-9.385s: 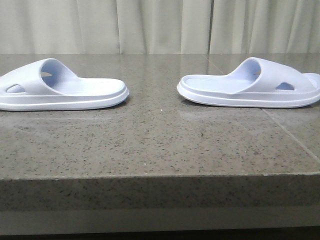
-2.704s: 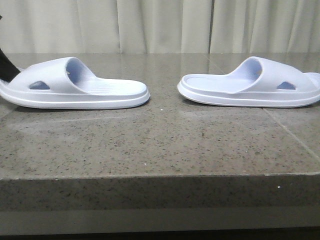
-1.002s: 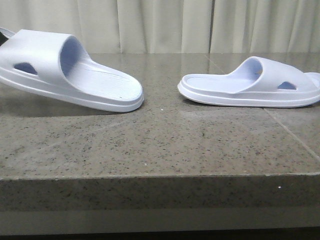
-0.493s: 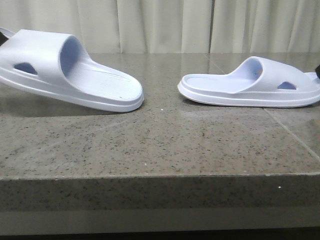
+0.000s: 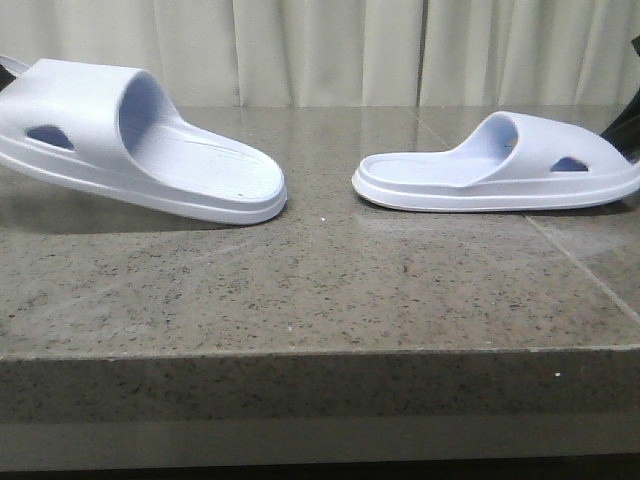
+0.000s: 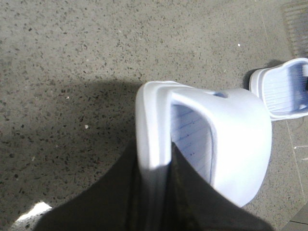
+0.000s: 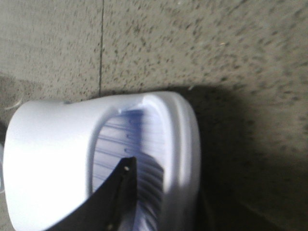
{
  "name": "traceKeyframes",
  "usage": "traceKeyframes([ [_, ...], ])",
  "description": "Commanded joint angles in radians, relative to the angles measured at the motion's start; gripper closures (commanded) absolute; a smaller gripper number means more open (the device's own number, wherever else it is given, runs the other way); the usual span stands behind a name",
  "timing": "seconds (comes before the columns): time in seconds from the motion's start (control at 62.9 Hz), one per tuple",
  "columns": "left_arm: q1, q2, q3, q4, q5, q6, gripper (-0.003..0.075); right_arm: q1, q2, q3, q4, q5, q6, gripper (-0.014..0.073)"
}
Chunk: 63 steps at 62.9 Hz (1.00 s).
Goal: Insert blue slippers together front up
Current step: 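Grasp the heel of the other slipper with the right gripper, then lift the slipper with the right gripper and swing it toward the left gripper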
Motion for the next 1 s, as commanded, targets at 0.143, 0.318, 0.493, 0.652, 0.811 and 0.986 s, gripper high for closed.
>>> traceKeyframes([
  [0.143,-0.005,-0.042,-0.023,-0.053,0.003,0.002,0.0741,0.009,-0.030,-0.021,0.015,0.032,-0.016,0.0602],
  [0.318,-0.005,-0.042,-0.023,-0.053,0.003,0.002,0.0741,0.009,-0.041,-0.021,0.021,0.039,-0.016,0.0657],
  [0.493,-0.005,-0.042,-0.023,-0.053,0.003,0.002,0.0741,0.009,-0.134,-0.020,0.022,0.085,-0.016,0.0657],
  [0.652,-0.005,-0.042,-0.023,-0.053,0.003,0.002,0.0741,0.009,-0.295,0.004,0.022,0.089,-0.013,0.0657],
  [0.811,-0.005,-0.042,-0.023,-0.053,0.003,0.002,0.0741,0.005,-0.491,0.071,0.022,0.055,0.007,0.0657],
  [0.986,-0.005,-0.042,-0.023,-0.053,0.002,0.002,0.0741,-0.028,-0.655,0.134,0.019,0.049,0.038,0.0657],
])
